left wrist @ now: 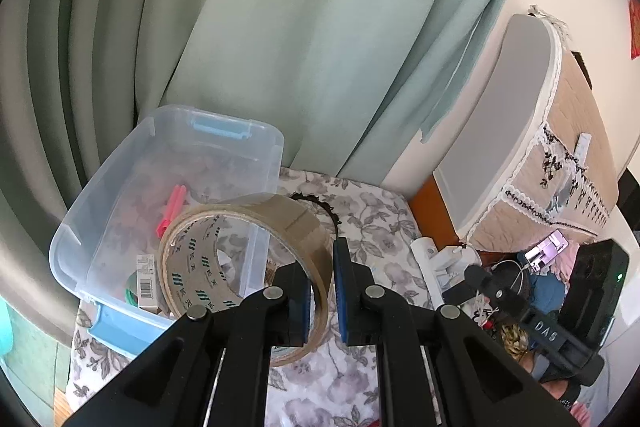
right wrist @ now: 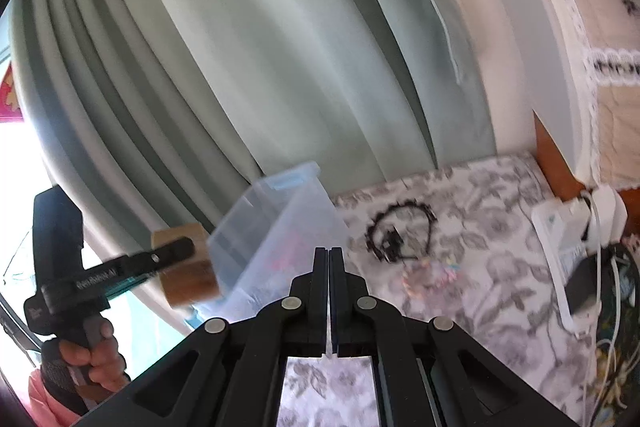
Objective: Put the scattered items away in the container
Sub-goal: 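Hold the tape roll near the box with the left gripper while the right carries the claw clip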
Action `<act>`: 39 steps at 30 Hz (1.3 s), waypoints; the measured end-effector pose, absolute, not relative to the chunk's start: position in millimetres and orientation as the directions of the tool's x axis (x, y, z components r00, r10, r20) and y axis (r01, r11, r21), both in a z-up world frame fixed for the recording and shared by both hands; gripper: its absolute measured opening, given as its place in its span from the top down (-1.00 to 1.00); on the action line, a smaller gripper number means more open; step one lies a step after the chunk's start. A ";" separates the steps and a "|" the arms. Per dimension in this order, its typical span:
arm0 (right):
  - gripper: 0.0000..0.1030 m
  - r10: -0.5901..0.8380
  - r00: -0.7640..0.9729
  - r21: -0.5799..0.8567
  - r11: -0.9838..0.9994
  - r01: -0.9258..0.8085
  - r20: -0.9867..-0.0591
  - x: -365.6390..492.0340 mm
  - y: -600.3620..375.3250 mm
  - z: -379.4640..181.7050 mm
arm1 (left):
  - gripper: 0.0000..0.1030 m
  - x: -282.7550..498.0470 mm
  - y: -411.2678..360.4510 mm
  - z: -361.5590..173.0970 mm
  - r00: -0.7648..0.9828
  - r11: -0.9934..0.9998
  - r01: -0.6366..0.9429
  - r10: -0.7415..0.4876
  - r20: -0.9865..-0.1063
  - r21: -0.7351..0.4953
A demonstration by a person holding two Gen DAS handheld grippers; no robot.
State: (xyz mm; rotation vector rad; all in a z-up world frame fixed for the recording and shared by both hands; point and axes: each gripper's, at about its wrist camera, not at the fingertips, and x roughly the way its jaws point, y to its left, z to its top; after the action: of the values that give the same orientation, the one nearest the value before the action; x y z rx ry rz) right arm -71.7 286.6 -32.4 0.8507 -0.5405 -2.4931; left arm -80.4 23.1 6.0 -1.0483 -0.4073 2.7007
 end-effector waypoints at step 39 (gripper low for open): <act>-0.08 -0.238 -0.430 0.284 -0.958 -0.045 -0.871 -10.0 294.3 -190.1 | 0.78 -61.4 13.4 -1.5 -0.723 -0.927 -0.094 0.314 -0.615 -0.364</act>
State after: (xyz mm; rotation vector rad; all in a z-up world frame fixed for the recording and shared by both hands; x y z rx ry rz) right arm -10.0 294.3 -190.1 1.6079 -0.4035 -2.5313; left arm -61.4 13.4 -1.5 -1.0422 -0.4564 2.6873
